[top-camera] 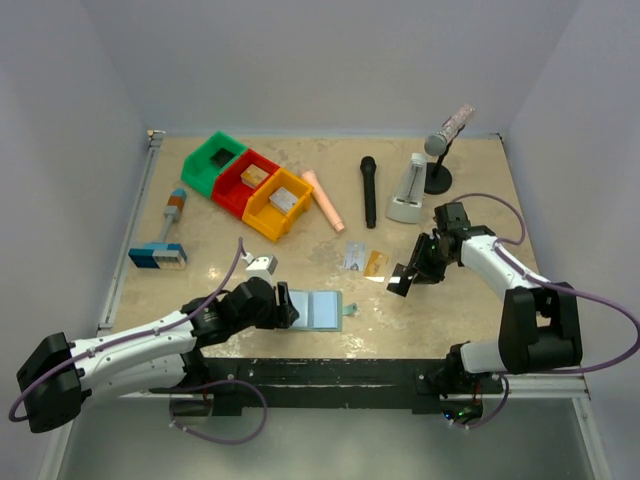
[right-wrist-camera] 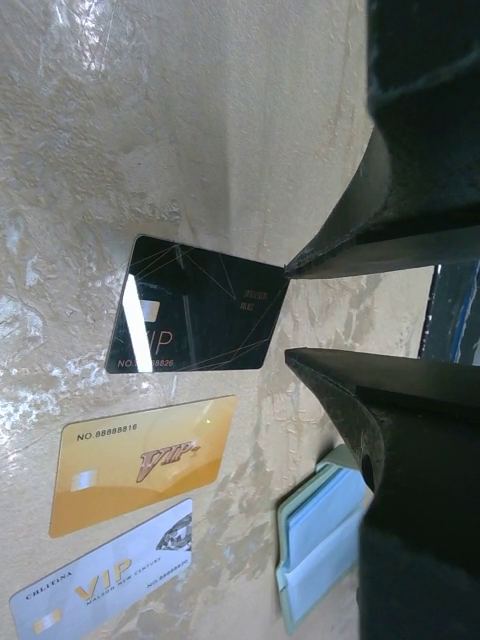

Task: Take the credit cards out of the card holder
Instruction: Place the credit card at the center of the board, then reset both arms

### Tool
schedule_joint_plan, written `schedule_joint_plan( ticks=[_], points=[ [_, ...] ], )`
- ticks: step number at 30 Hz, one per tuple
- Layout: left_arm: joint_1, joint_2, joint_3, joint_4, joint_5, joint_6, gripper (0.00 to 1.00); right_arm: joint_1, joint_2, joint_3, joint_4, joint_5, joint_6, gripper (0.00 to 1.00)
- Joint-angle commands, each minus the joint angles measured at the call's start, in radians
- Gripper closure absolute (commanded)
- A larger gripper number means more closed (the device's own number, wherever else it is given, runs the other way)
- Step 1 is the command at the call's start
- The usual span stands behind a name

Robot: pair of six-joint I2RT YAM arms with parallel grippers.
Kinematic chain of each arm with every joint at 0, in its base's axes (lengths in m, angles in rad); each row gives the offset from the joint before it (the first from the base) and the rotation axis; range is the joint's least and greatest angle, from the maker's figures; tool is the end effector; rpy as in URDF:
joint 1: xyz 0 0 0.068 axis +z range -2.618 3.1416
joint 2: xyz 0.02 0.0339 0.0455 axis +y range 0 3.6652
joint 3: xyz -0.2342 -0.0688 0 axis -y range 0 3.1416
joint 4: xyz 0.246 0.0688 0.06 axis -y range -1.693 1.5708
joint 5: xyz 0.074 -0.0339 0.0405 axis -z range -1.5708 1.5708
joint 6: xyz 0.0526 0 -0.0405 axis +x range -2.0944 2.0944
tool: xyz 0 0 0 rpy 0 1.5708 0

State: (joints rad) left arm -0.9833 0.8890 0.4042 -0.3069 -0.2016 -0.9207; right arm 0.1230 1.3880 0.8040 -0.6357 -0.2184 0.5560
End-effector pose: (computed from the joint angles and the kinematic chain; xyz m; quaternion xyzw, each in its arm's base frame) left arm 0.1231 -0.1658 0.1445 -0.0094 0.9211 -0.2538 0.2950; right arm 0.2555 0.0431 0.1405 0.1917 0.9600 0.1590 0.1280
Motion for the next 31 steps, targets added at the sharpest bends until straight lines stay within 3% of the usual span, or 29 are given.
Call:
schedule_joint_plan(
  ticks=[1, 7, 13, 20, 23, 28, 31],
  points=[
    [-0.002, -0.012, 0.045, 0.008, 0.01, 0.028, 0.36, -0.005, -0.02, 0.041, -0.028, 0.027, -0.024, 0.61],
    [-0.002, -0.027, 0.045, -0.009, -0.013, 0.019, 0.36, 0.01, -0.165, 0.021, -0.025, 0.027, -0.024, 0.6],
    [-0.002, -0.035, 0.064, -0.06, -0.044, 0.006, 0.34, 0.301, -0.446, -0.026, 0.011, 0.215, -0.068, 0.6],
    [-0.003, -0.094, 0.091, -0.156, -0.084, -0.012, 0.33, 0.614, -0.748, -0.225, 0.148, 0.419, -0.002, 0.59],
    [-0.002, -0.136, 0.082, -0.179, -0.102, -0.02, 0.32, 0.717, -0.784, -0.276, 0.163, 0.487, 0.03, 0.59],
    [-0.003, -0.205, 0.071, -0.216, -0.113, -0.035, 0.32, 0.875, -0.704, -0.244, 0.139, 0.614, 0.045, 0.59],
    [-0.003, -0.237, 0.088, -0.268, -0.142, -0.053, 0.32, 0.908, -0.669, -0.207, 0.142, 0.651, 0.053, 0.58]
  ],
)
